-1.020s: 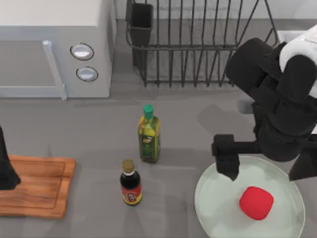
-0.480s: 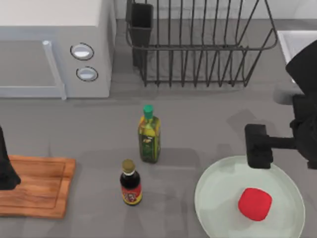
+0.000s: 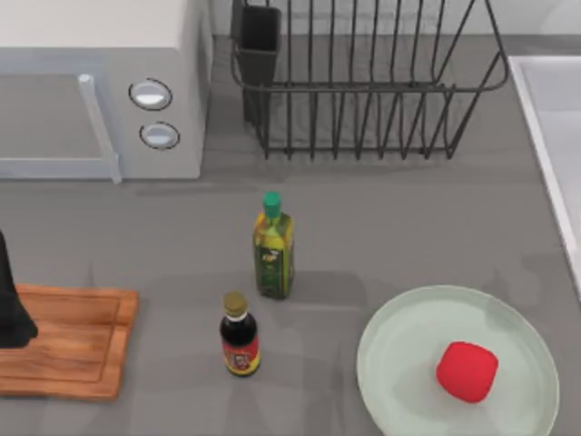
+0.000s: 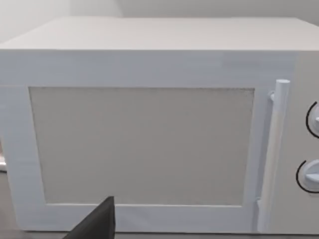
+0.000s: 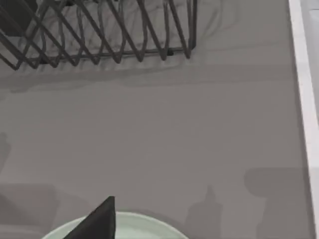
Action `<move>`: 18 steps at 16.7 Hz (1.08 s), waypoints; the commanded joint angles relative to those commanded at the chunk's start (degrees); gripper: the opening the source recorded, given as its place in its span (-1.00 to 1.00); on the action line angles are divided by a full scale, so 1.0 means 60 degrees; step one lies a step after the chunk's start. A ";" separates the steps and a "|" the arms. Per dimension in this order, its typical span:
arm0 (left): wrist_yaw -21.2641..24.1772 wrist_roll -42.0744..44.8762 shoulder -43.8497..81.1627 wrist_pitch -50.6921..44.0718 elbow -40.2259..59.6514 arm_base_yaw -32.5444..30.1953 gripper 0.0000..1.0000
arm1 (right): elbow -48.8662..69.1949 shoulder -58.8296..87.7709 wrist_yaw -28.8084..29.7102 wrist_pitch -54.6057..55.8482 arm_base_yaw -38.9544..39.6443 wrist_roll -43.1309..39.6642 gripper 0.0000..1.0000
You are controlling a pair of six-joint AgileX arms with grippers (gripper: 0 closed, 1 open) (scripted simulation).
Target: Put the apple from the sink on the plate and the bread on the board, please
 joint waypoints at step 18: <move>0.0004 0.0076 0.0598 -0.0478 0.0555 0.0140 1.00 | -0.4384 -0.5068 0.0000 0.4247 -0.2369 -0.2412 1.00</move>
